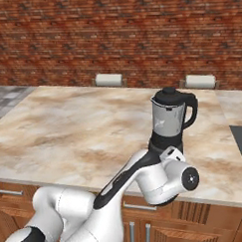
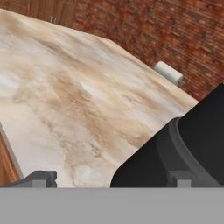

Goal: Grab the onion and lime from the fridge, place them in the blender, close the lid, and turn on the blender to create a marinade.

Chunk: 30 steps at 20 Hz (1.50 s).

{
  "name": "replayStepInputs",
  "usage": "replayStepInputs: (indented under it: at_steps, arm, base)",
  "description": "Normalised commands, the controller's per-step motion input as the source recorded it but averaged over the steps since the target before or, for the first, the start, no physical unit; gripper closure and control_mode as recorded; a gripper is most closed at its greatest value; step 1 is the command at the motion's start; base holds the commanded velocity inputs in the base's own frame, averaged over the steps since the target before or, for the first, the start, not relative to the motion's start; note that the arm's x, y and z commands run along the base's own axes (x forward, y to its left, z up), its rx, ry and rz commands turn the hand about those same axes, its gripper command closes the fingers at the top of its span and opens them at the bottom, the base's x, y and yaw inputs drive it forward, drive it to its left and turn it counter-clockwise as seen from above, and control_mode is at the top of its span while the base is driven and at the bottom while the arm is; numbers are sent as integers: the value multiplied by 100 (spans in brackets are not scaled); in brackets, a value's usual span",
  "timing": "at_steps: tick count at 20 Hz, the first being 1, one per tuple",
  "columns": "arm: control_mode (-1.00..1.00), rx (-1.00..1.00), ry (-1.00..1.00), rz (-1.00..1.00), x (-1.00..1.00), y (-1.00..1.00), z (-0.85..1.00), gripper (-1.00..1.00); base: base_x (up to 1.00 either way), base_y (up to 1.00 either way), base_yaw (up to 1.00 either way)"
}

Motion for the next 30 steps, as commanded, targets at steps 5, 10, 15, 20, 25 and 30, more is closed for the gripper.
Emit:
replayStepInputs:
  at_steps: [5,10,15,20,25,30]
  arm:
    - [-100,0,0,0,16,-10,-14,-100]
    - [-100,1,0,0,20,-8,-11,-100]
    - [-100,0,0,0,23,-6,-15,-100]
    - [-100,0,0,0,17,-13,-13,-100]
    - [-100,0,0,0,13,-15,-12,-100]
    - [-100,0,-2,0,19,-8,-11,-100]
  base:
    - [0,0,0]
    - [0,0,0]
    - [0,0,0]
    - [0,0,0]
    - [0,0,0]
    - [0,0,0]
